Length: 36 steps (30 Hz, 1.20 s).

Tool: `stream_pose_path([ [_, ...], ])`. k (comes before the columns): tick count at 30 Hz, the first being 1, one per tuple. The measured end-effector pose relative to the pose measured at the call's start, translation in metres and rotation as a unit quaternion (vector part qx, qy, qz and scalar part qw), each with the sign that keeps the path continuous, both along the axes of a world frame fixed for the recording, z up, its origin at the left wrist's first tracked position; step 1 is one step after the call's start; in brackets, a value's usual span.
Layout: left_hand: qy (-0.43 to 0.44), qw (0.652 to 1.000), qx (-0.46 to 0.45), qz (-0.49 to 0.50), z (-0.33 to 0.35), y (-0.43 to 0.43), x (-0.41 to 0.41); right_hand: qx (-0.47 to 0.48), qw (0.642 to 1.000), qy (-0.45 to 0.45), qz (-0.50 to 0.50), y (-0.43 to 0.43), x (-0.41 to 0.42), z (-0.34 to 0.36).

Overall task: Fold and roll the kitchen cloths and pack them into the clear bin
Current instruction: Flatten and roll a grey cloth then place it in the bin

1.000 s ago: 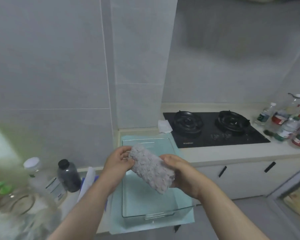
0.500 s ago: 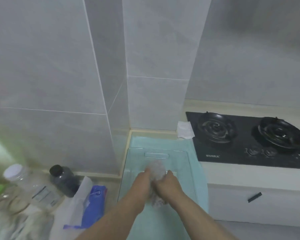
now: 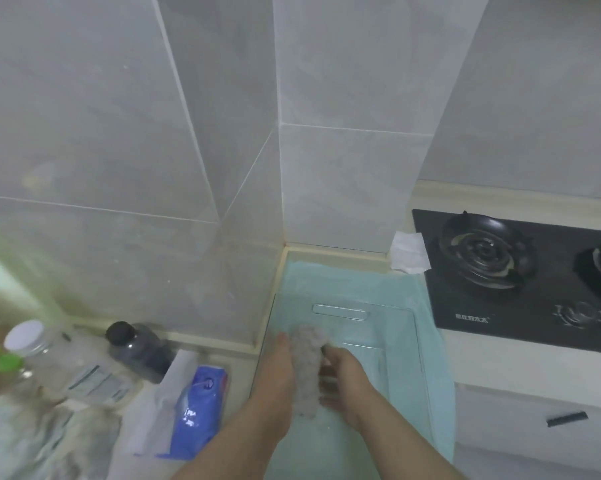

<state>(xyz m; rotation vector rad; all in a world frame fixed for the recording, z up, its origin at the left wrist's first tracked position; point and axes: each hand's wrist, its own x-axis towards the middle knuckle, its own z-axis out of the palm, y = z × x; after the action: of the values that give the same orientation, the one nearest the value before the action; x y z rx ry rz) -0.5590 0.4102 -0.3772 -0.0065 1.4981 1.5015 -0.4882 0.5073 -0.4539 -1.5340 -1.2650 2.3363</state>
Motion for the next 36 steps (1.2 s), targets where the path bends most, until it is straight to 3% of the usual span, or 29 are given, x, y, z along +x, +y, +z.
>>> stream_pose_path([
  [4,0.137,0.989,0.005,0.055,0.016,-0.030,-0.004,-0.037,0.996,0.046,-0.072,0.000,-0.009,-0.002],
  [7,0.260,0.965,-0.027,0.030,0.014,-0.056,-0.018,-0.061,0.993,0.064,-0.079,-0.005,-0.016,-0.004],
  [9,0.189,0.981,-0.033,0.038,0.013,-0.057,-0.030,-0.059,0.994,0.059,-0.071,-0.009,-0.021,-0.009],
  [12,0.082,0.995,0.047,-0.026,-0.001,-0.070,-0.032,-0.054,0.996,0.053,-0.051,-0.015,-0.030,-0.010],
  [15,0.012,0.999,-0.005,0.037,-0.015,-0.063,-0.038,-0.071,0.996,0.041,-0.035,-0.017,-0.039,-0.005],
  [31,0.024,0.999,-0.025,-0.041,-0.004,-0.053,-0.047,-0.012,1.000,-0.008,0.023,-0.024,-0.055,0.001],
  [34,0.018,0.999,-0.021,-0.039,-0.011,-0.060,-0.050,0.069,0.996,-0.012,0.063,-0.022,-0.052,0.001],
  [36,0.047,0.997,-0.015,-0.055,-0.016,-0.069,-0.050,0.184,0.971,-0.053,0.140,-0.019,-0.042,0.000],
])
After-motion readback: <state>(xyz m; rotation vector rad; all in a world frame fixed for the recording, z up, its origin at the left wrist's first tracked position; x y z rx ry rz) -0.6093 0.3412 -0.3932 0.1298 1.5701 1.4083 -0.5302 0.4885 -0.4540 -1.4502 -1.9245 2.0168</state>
